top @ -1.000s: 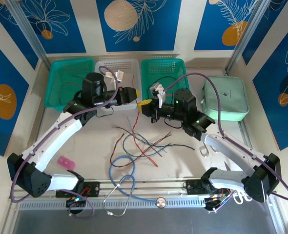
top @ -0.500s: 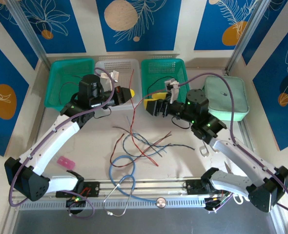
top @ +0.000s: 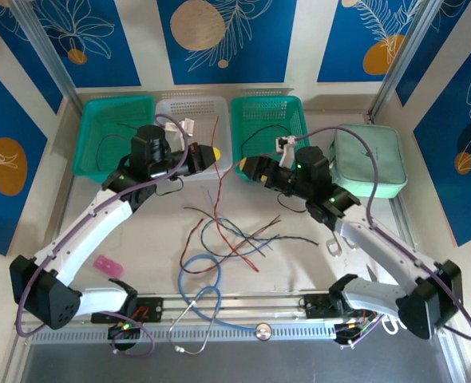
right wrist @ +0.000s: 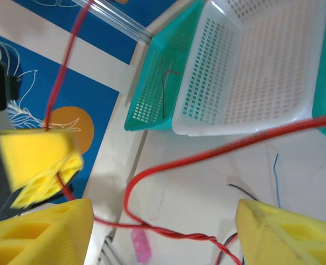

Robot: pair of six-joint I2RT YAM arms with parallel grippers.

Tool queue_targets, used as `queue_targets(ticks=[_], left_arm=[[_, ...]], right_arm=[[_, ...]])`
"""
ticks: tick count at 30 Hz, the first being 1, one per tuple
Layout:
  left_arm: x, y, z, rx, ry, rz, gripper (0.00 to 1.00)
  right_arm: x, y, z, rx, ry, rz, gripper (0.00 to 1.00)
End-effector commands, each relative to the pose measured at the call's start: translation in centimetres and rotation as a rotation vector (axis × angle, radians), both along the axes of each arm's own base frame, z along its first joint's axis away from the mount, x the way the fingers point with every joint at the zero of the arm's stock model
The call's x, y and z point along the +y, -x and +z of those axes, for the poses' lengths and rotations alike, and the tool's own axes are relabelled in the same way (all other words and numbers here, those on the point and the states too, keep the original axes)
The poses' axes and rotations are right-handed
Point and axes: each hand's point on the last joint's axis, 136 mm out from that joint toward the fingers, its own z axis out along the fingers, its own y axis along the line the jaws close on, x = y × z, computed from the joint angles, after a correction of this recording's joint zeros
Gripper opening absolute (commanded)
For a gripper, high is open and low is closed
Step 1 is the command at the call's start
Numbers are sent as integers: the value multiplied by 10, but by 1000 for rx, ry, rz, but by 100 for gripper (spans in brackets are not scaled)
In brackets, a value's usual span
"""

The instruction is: Untangle the cables

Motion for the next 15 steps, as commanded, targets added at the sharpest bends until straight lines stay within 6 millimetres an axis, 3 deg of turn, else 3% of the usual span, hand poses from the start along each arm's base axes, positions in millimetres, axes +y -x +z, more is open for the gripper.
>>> queue_targets(ticks=[1, 5, 9, 11, 14, 15], left_arm=[[5, 1, 13, -36, 32, 9, 0], [7, 3, 15, -45, 36, 18, 0], [7, 3, 17, -49, 36, 17, 0], [7, 4, 16, -47, 32, 14, 0], [8, 4, 14, -46, 27, 14, 0], [8, 3, 15, -48, 27, 15, 0]], right_arm=[[21, -3, 11, 65, -89, 52, 67], [39, -10, 7, 114, -93, 105, 63], [51, -13, 4, 136, -115, 133, 47], [54, -13, 3, 133, -119, 140, 35], [55, -11, 3, 128, -118, 148, 2], [54, -10, 4, 123, -116, 149, 0]])
